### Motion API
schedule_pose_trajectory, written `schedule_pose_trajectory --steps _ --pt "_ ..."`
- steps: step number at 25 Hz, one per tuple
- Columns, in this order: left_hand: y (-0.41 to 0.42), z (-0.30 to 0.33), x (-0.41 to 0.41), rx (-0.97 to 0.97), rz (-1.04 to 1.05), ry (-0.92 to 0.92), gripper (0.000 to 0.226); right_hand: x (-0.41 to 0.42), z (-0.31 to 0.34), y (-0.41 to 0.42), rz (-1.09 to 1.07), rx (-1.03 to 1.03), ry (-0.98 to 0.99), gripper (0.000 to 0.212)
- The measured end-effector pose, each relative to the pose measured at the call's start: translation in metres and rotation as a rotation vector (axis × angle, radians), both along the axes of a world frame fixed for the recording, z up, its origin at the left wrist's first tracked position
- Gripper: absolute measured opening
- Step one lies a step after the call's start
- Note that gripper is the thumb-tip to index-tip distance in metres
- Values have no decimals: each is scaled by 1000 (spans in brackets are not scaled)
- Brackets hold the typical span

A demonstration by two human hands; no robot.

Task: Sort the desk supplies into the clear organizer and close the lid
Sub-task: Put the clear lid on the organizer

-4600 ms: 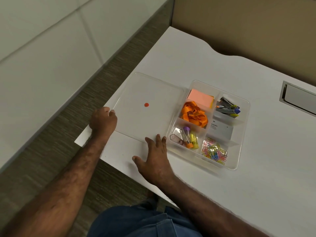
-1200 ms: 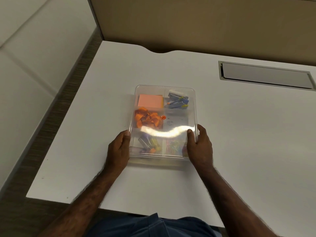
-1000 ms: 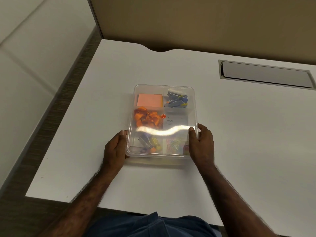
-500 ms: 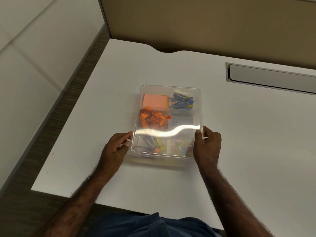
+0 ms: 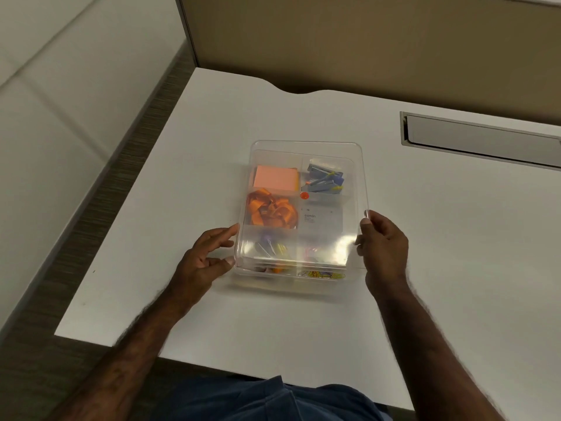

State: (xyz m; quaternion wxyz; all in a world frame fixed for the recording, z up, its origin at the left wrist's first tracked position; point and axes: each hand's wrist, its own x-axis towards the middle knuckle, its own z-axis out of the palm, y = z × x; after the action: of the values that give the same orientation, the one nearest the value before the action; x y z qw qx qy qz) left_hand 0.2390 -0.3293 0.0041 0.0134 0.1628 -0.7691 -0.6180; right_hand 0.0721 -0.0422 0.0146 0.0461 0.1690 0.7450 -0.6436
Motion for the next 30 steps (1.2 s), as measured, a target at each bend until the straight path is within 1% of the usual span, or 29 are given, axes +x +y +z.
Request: schedule_pose_trajectory --steps 2,7,10,14,17,19,21,23,25,27,28,30 --pt "1 -1 -2 -69 -2 29 50 -6 2 5 -21 -99 -33 32" --pt "2 -4 -4 -385 -90 1 31 -11 9 10 -52 -191 -15 18" --pt "0 2 -5 -505 -123 -13 20 -11 13 11 -62 -202 -20 23" --pt "2 12 -10 -517 -128 -41 14 -11 15 12 -67 -196 -36 28" --pt "1 15 -13 -466 -53 2 9 -11 17 14 -70 -208 -42 24" --pt "0 15 -15 -444 -15 23 7 -11 17 15 -67 -208 -40 25" --pt "-2 13 -18 -464 -39 19 7 -12 18 15 -68 -204 -38 28" --pt "-3 12 -23 -522 -98 6 8 -11 18 14 -67 -193 -34 27" --pt "-2 10 -29 -622 -146 7 12 -10 18 13 -68 -190 -31 27" --pt "-1 8 -35 -703 -179 23 23 -9 17 14 -70 -191 -31 28" --pt "0 7 -38 -715 -183 29 28 -9 17 14 -70 -190 -33 29" --pt "1 4 -42 -688 -143 49 29 -8 16 14 -68 -196 -32 28"
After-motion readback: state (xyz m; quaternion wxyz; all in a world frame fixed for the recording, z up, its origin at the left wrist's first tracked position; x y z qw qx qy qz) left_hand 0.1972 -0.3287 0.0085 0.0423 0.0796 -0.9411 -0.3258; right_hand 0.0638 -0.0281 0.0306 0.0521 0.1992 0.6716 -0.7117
